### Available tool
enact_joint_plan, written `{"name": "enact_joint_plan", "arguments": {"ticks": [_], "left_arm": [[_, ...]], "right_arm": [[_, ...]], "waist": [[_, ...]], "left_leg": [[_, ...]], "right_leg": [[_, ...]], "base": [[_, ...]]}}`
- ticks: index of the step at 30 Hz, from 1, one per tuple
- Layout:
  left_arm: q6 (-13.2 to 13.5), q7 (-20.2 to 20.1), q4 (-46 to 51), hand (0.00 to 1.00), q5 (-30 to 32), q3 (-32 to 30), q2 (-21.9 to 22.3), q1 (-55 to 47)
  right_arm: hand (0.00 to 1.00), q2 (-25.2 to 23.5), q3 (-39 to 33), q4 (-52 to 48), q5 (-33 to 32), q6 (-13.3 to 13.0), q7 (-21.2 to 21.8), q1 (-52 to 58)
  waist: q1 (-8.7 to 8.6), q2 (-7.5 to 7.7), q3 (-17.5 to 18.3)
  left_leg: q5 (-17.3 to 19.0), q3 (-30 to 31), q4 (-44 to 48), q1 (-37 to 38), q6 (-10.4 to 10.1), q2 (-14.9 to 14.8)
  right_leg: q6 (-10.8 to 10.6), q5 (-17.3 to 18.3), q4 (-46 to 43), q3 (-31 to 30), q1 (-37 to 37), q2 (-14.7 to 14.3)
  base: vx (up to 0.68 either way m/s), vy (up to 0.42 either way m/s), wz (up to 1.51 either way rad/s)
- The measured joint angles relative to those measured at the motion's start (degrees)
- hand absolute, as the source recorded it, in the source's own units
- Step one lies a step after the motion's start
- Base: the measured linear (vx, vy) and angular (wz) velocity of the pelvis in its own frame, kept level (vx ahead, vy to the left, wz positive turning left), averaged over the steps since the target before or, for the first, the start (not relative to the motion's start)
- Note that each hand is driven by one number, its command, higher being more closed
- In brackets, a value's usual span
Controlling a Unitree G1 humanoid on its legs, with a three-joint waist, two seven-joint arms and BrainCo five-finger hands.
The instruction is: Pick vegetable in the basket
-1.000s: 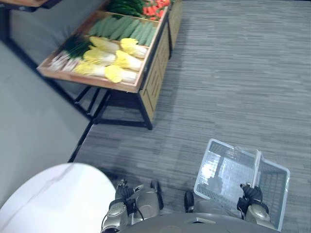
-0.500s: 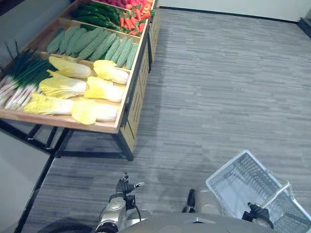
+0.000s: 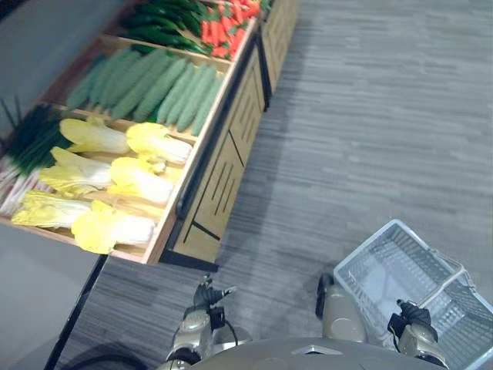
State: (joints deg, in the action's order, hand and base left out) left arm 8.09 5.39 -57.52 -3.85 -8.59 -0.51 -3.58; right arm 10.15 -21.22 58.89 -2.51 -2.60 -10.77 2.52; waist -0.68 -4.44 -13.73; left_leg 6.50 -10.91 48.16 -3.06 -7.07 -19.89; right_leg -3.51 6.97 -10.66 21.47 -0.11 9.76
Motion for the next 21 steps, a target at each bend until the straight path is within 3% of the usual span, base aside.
{"name": "enact_joint_plan", "arguments": {"ticks": [1, 2, 3, 4, 5, 6, 7, 8, 10, 11, 12, 14, 16, 17, 18, 19, 20, 21], "left_arm": [[0.0, 0.0, 0.1, 0.00, 0.0, 0.1, 0.0, 0.3], [0.1, -0.1, 0.3, 0.00, 0.0, 0.3, 0.2, 0.3], [0.0, -0.1, 0.4, 0.00, 0.0, 0.8, 0.2, 0.3], [-0.1, -0.2, 0.3, 0.00, 0.1, 0.7, 0.0, 0.3], [-0.4, -0.2, 0.3, 0.00, 0.1, 0.7, -0.1, 0.3], [-0.4, -0.3, 0.5, 0.00, 0.1, 0.6, 0.0, 0.3], [-1.2, -0.5, 0.6, 0.00, 0.1, 0.7, -0.1, 0.5], [-1.5, -0.5, 0.5, 0.00, 0.1, 0.8, -0.1, 0.3], [-1.6, -0.4, 0.8, 0.00, -0.1, 0.9, -0.6, -0.3], [-1.7, -0.3, 1.8, 0.00, -0.1, 2.0, -2.0, -0.8], [-1.8, -0.3, 1.7, 0.00, -0.1, 2.3, -2.4, -0.9], [-2.3, -0.2, 2.0, 0.00, -0.1, 2.4, -2.6, -1.2], [-2.5, -0.2, 3.0, 0.00, -0.4, 2.3, -2.8, -1.9], [-2.5, -0.3, 4.0, 0.00, -1.6, 2.2, -3.3, -2.6], [-2.4, -0.3, 4.5, 0.00, -1.9, 1.7, -4.9, -2.8], [-2.6, -0.3, 4.1, 0.00, -1.9, 1.5, -4.8, -2.7], [-2.5, -0.6, 4.0, 0.00, -1.8, 1.8, -3.6, -1.7], [-2.4, -0.5, 4.1, 0.00, -1.8, 1.8, -2.9, -0.9]], "right_arm": [[1.00, 0.2, 1.0, 0.6, 1.7, 0.3, 0.4, -0.4], [1.00, 0.1, 2.1, 0.6, 2.6, 0.6, 1.0, -0.7], [1.00, 0.1, 2.4, 0.5, 3.2, 0.6, 1.4, -0.7], [1.00, -0.5, 3.5, 0.8, 3.9, 1.0, 1.7, -0.6], [1.00, -1.0, 3.5, 0.8, 3.9, 1.2, 1.8, -0.8], [1.00, -1.0, 3.5, 0.7, 3.9, 1.2, 1.8, -1.0], [1.00, -0.4, 3.0, 1.0, 3.9, 1.8, 1.8, -2.7], [1.00, -0.1, 2.4, 1.0, 3.8, 1.9, 1.8, -2.6], [1.00, 0.1, 1.3, 0.6, 3.9, 1.8, 1.7, -2.8], [1.00, 0.2, 1.1, 0.5, 3.8, 1.7, 1.6, -4.1], [1.00, 0.1, 1.2, 0.4, 3.8, 1.5, 1.6, -4.5], [1.00, -0.2, 1.0, -0.6, 3.7, 0.8, 1.6, -4.9], [1.00, 0.0, -2.2, 0.1, 2.2, 1.6, -0.2, -3.8], [1.00, 0.7, -3.0, 0.2, 1.0, 1.5, -0.2, -1.8], [1.00, -0.1, -3.8, 0.4, -0.8, 1.2, -0.4, 0.5], [1.00, -0.4, -4.2, 1.0, -0.9, 1.1, -0.5, 1.1], [1.00, 0.4, -5.4, 1.7, -1.9, 1.0, -0.5, 1.2], [1.00, 0.9, -5.8, 2.2, -2.8, 1.1, -0.3, 0.8]], "waist": [[0.99, 0.03, 0.0], [1.25, 0.06, 0.1], [1.25, -0.29, 0.3], [1.15, 0.90, 1.6], [0.90, 2.06, 3.0], [1.24, 2.24, 3.1], [1.69, 2.36, 3.0], [1.62, 2.53, 2.9], [1.64, 2.75, 2.9], [1.81, 3.54, 2.5], [1.64, 3.46, 2.5], [1.52, 2.44, 2.1], [1.25, 3.09, 1.8], [0.34, 4.94, 1.8], [-0.62, 7.50, 2.2], [-0.92, 7.25, 2.4], [-0.71, 4.26, 2.3], [-0.26, 2.62, 2.0]], "left_leg": [[2.6, -4.5, -1.5, -3.0, 0.6, 1.6], [3.2, -10.4, -9.3, -4.6, 0.9, 4.5], [1.6, -14.0, -15.1, -5.2, 1.4, 6.2], [2.5, -24.3, -21.6, -3.4, 4.8, 7.0], [2.7, -30.7, -26.4, -2.8, 8.3, 8.6], [3.5, -32.8, -27.4, -3.0, 10.0, 9.0], [4.8, -31.0, -31.7, -1.3, 11.1, 12.2], [4.5, -29.0, -33.0, -0.3, 10.9, 13.1], [4.6, -24.2, -35.2, 3.1, 10.1, 14.4], [4.8, -20.0, -35.7, 5.7, 9.6, 13.5], [4.6, -18.3, -36.1, 6.5, 9.1, 12.7], [3.2, -13.0, -37.9, 8.7, 6.7, 9.3], [1.7, -7.8, -38.9, 9.0, 4.2, 7.8], [0.9, -4.6, -39.5, 8.7, 2.9, 7.9], [0.3, -0.9, -40.5, 8.0, 0.5, 8.8], [0.5, 1.1, -41.6, 8.0, -0.4, 8.3], [0.5, 2.7, -42.7, 6.7, -0.5, 5.6], [-1.3, 4.9, -43.3, 5.8, -0.5, 4.0]], "right_leg": [[-0.9, -0.2, 1.8, 3.0, 3.4, 0.5], [-1.1, 0.1, 2.5, 6.5, 6.1, 1.1], [-1.8, 0.6, 2.6, 8.1, 7.4, 0.9], [-3.1, 1.5, 3.4, 11.8, 9.3, 1.5], [-3.4, 1.7, 3.8, 15.0, 9.5, 2.4], [-3.6, 1.8, 3.4, 16.0, 9.7, 2.3], [-6.6, 3.8, -7.4, 17.2, 9.0, 5.5], [-6.9, 3.6, -14.3, 16.8, 8.0, 7.7], [-7.3, -4.4, -34.1, 13.1, 3.3, 13.3], [-7.4, -3.1, -47.1, 6.3, -2.7, 13.7], [-6.8, -1.6, -49.7, 5.3, -4.6, 13.1], [-4.3, 1.9, -48.8, 4.4, -10.5, 10.8], [-5.1, 3.2, -38.9, 2.5, -13.3, 10.1], [-5.2, 1.4, -27.7, -1.9, -13.5, 9.7], [-4.5, -2.7, -16.4, -10.0, -12.7, 8.4], [-5.3, 0.3, -15.5, -13.8, -10.7, 6.5], [-3.5, 2.3, -14.7, -19.2, -10.4, 1.9], [-4.0, 3.8, -17.3, -25.1, -11.8, -1.5]], "base": [[0.41, -0.056, 0.90], [0.41, -0.019, 1.03], [0.44, -0.002, 1.48], [0.41, 0.005, 1.93], [0.41, 0.004, 1.96], [0.49, 0.086, 2.29], [0.42, 0.088, 1.79], [0.51, 0.099, 2.02], [0.41, -0.015, 1.43], [0.37, -0.124, 1.35], [0.35, -0.174, 1.40], [0.42, -0.378, 1.39], [0.39, -0.492, 1.59], [0.28, -0.585, 1.73], [0.25, -0.609, 1.67], [0.22, -0.570, 1.29], [0.13, -0.431, 0.81], [0.12, -0.362, 0.70]]}}
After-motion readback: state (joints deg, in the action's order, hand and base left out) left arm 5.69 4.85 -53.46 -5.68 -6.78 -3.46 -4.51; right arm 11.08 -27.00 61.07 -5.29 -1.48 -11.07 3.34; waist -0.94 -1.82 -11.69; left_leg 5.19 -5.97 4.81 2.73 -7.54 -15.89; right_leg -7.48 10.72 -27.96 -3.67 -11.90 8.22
